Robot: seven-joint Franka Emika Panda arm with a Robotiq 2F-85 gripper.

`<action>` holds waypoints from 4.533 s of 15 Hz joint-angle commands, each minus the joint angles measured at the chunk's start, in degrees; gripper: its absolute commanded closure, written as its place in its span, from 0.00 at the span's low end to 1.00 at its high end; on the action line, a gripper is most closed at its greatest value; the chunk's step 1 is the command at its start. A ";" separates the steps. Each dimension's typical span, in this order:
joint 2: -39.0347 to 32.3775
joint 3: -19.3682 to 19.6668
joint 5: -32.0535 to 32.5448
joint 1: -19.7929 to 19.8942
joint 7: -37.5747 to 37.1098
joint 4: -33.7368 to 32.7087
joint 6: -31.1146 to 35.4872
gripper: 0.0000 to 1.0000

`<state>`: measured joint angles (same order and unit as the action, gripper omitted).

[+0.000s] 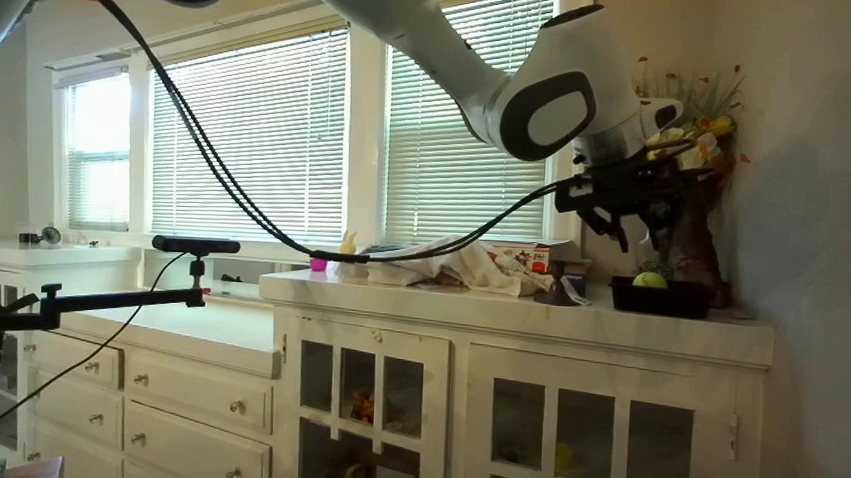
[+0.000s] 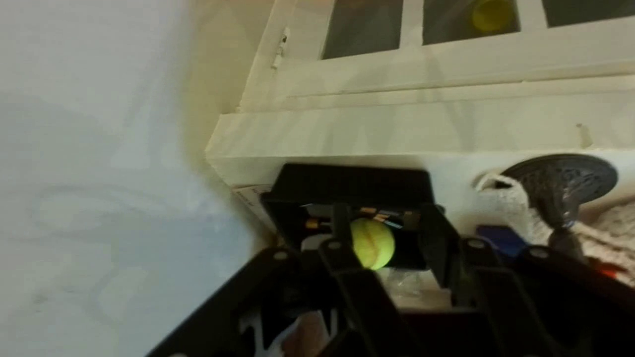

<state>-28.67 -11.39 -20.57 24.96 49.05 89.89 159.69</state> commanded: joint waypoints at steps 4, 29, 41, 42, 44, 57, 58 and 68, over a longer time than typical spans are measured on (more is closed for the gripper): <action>1.54 -9.37 -15.92 12.60 6.87 3.64 4.83 0.04; -11.68 -0.72 -18.58 -0.19 7.62 -25.22 -37.71 0.00; -31.01 0.15 -13.05 -10.49 11.59 -55.45 -41.34 0.00; -32.27 0.25 -12.91 -10.94 11.82 -56.73 -40.98 0.00; -34.72 -0.40 -13.49 -11.33 14.53 -59.08 -40.45 0.00; -40.06 -2.31 -14.29 -12.00 24.04 -62.87 -38.12 0.50; -40.20 -2.43 -14.31 -12.03 24.40 -62.81 -37.69 0.58; -39.31 -3.07 -14.42 -11.94 25.08 -63.11 -36.70 0.79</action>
<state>-66.89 -13.63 -34.82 13.29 72.90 30.38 122.09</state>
